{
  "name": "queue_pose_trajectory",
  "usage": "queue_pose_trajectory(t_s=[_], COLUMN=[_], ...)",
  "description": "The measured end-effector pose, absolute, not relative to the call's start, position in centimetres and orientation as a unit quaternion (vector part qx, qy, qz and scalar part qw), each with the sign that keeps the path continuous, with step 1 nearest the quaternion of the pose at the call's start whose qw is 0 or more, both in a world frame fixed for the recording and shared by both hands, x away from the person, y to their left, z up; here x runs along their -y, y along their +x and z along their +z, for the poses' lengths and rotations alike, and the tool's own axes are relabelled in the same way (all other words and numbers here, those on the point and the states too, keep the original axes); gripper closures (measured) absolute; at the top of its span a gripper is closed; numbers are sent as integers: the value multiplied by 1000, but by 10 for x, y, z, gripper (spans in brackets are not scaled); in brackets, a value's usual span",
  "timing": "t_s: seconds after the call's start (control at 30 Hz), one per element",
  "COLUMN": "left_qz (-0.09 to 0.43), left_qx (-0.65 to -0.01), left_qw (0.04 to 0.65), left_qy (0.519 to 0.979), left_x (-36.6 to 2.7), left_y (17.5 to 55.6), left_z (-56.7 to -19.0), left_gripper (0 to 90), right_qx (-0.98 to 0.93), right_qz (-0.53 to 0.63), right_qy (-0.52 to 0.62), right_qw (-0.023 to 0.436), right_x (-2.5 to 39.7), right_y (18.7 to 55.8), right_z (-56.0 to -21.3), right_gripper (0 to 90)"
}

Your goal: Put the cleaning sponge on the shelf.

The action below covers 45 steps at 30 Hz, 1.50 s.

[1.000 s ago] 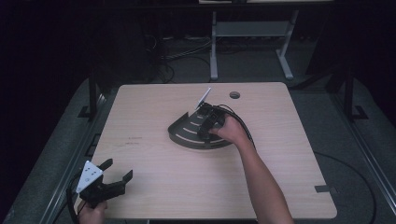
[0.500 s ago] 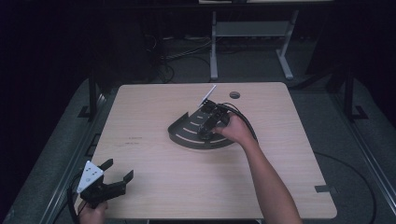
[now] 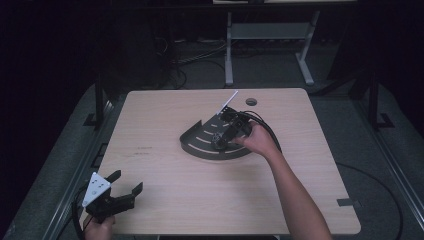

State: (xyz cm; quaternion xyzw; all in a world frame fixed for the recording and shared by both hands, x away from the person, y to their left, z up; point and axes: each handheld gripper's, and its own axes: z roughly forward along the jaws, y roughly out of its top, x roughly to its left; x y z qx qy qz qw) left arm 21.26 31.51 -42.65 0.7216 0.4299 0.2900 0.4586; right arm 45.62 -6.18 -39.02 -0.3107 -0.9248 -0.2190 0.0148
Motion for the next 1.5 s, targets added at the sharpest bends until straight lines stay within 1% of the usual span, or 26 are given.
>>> queue_pose_trajectory(t_s=[0.43, 1.5], left_qz=[288, 290], left_qx=[-430, -430], left_qw=[457, 455], left_qy=[724, 724], left_x=[-313, -314], left_y=[213, 212], left_z=[-427, -427], left_gripper=[134, 134], right_qx=[923, 919], right_qz=[-240, -253], right_qy=[-302, -301], right_qw=[14, 13], right_x=[75, 105], right_y=[442, 413], right_z=[-376, -375], right_gripper=[183, 181])
